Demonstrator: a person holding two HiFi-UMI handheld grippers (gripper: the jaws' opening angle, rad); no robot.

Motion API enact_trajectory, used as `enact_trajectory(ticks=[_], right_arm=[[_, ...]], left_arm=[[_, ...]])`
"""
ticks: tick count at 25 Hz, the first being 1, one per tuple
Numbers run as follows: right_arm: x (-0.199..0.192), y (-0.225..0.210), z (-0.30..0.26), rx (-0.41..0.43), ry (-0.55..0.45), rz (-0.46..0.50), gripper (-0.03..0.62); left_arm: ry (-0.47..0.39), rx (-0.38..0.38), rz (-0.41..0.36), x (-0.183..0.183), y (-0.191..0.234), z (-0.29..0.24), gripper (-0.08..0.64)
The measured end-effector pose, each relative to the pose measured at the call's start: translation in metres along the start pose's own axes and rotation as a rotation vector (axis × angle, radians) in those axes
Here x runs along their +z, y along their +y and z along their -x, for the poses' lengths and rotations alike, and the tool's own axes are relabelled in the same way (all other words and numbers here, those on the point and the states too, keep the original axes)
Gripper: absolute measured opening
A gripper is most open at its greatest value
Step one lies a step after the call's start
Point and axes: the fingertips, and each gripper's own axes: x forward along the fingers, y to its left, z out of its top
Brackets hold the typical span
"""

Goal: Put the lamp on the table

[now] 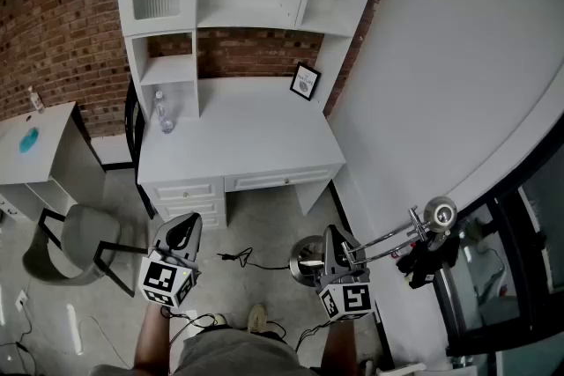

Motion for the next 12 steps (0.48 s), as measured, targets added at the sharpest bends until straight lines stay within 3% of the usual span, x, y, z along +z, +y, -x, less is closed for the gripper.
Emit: enact_trajectory(ticks=[12], right_arm=[[-0.0049,-0.0021,-0.0073,0.005,0.011,-0.013,0.020]], left_arm=[[0.001,0.001,0.013,-0.0037,-0.0062,-0.0050,0.002]])
